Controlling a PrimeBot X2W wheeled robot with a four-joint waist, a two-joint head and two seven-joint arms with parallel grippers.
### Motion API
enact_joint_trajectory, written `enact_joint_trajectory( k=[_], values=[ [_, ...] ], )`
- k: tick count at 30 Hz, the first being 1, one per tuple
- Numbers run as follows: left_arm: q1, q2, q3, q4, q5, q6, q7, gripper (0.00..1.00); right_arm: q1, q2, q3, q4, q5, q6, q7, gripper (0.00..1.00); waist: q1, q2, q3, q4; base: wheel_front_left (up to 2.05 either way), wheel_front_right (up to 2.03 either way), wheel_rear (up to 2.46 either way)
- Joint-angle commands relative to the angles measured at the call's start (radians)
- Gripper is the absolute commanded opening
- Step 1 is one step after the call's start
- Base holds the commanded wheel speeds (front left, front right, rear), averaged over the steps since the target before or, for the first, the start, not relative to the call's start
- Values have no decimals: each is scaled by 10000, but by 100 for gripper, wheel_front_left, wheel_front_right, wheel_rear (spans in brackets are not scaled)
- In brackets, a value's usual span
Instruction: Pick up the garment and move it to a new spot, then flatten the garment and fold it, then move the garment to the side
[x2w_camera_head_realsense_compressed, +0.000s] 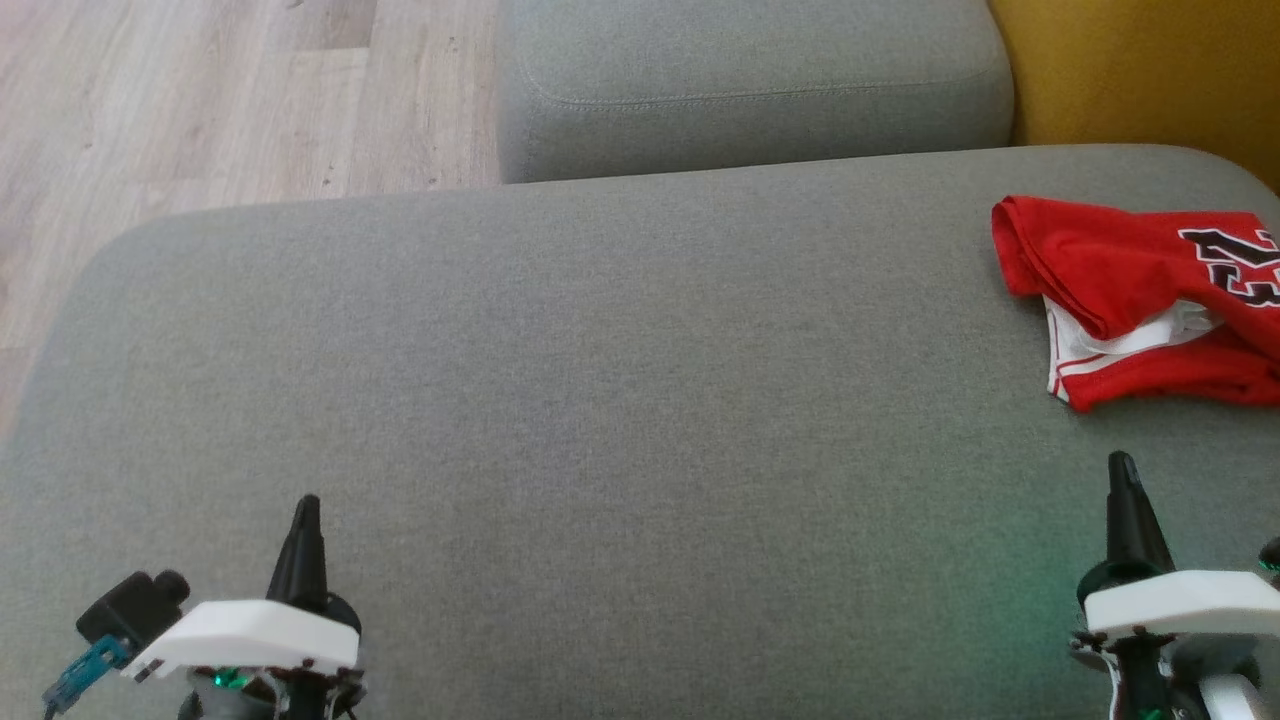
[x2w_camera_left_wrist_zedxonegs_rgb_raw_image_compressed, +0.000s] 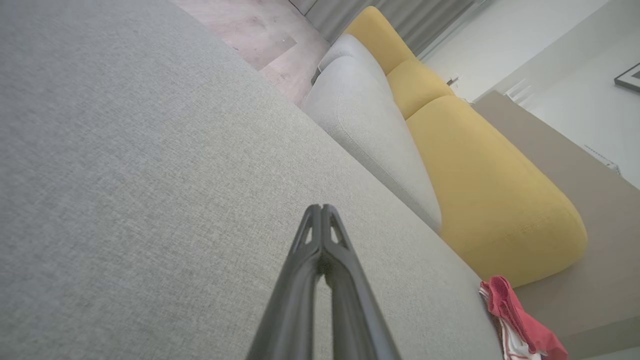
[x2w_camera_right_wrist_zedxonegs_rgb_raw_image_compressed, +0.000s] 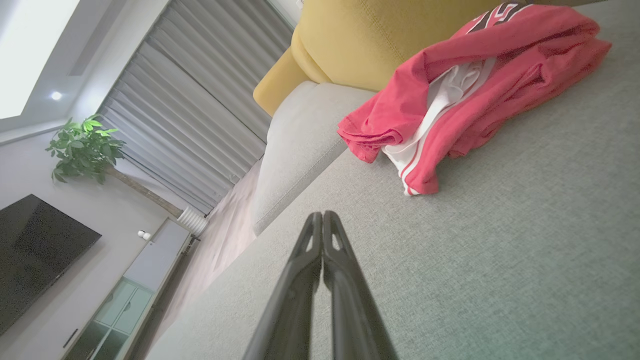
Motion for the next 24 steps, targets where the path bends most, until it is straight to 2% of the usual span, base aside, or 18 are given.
enact_joint_trajectory(
  k=[1, 24],
  values=[
    [-625, 52, 268, -383, -383, -123, 71, 0, -557, -35, -39, -367, 365, 40, 72, 0, 0, 0, 12, -3, 0, 0, 0],
    [-830, 60, 634, -464, -3029, -314, 748, 0, -764, 282, -369, -443, 2722, 53, 739, 0, 0, 0, 143, -38, 0, 0, 0]
  ],
)
